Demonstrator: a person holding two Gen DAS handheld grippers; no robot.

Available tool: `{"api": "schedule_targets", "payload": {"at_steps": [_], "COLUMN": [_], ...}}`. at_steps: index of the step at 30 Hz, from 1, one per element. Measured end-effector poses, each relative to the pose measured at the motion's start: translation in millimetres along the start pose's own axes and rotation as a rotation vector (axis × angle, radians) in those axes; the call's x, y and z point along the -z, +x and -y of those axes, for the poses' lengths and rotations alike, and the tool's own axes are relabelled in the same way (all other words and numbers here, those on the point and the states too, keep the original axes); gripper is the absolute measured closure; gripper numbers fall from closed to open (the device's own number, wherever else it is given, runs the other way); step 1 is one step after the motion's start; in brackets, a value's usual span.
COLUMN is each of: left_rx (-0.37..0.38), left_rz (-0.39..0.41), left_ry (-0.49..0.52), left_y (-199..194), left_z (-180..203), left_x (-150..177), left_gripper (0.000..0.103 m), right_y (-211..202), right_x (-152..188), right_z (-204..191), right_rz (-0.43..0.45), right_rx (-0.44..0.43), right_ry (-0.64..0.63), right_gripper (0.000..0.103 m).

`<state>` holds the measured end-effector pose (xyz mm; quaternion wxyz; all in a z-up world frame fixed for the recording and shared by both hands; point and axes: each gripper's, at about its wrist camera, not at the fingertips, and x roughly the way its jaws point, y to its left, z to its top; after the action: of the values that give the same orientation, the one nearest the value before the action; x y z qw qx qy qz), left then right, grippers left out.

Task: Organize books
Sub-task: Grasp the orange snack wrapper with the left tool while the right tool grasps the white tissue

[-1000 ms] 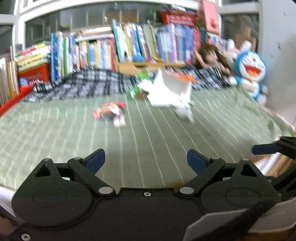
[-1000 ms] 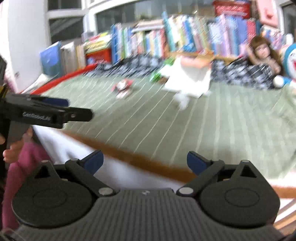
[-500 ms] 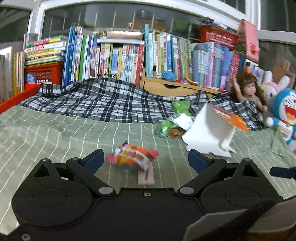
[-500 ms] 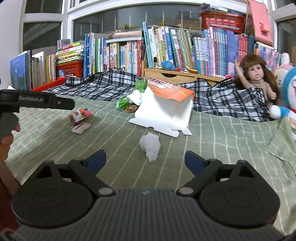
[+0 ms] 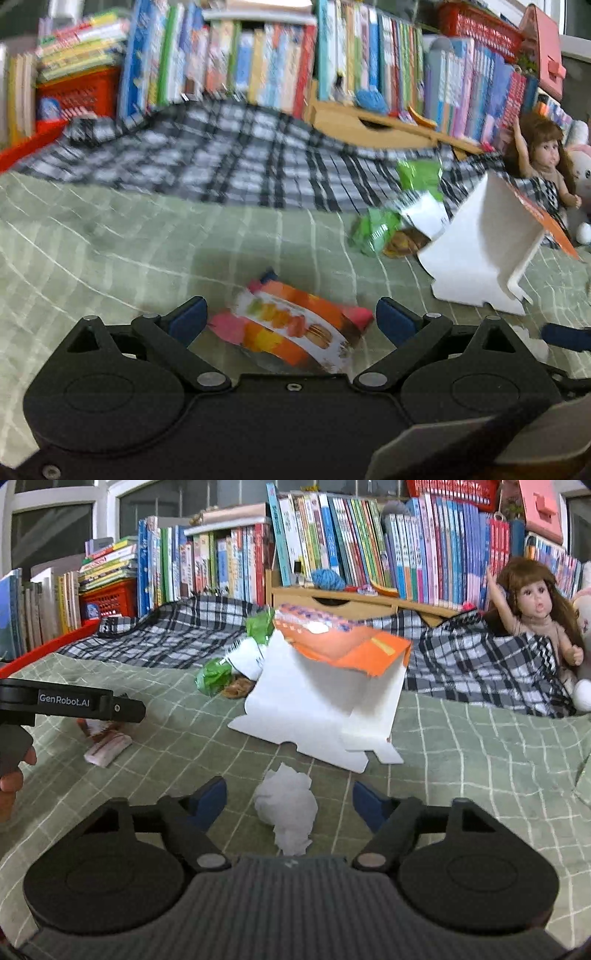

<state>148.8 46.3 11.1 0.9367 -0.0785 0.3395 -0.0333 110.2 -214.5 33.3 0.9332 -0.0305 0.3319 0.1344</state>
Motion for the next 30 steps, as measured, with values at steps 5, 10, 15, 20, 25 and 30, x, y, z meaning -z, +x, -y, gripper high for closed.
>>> {"api": "schedule_targets", "payload": {"at_steps": [5, 10, 15, 20, 25, 30], "left_rx": [0.0, -0.029, -0.034, -0.035, -0.022, 0.002], "left_rz": [0.005, 0.013, 0.031, 0.073, 0.111, 0.129], "left_ry": [-0.007, -0.002, 0.034, 0.075, 0.089, 0.108], "left_y": [7, 4, -12, -35, -59, -80], "left_z": [4, 7, 11, 20, 27, 36], "left_x": [0, -2, -4, -2, 2, 9], "left_gripper": [0.007, 0.031, 0.049, 0.05, 0.05, 0.05], "right_y": [2, -2, -12, -24, -35, -47], "right_x": [1, 1, 2, 3, 4, 6], "right_z": [0, -1, -3, -6, -7, -7], "right_rz": [-0.011, 0.004, 0.029, 0.054, 0.071, 0.082], "right_rx": [-0.009, 0.002, -0.004, -0.009, -0.007, -0.004], "right_ry": [0.005, 0.012, 0.013, 0.012, 0.013, 0.014], "right_gripper": [0.05, 0.065, 0.065, 0.065, 0.065, 0.065]}}
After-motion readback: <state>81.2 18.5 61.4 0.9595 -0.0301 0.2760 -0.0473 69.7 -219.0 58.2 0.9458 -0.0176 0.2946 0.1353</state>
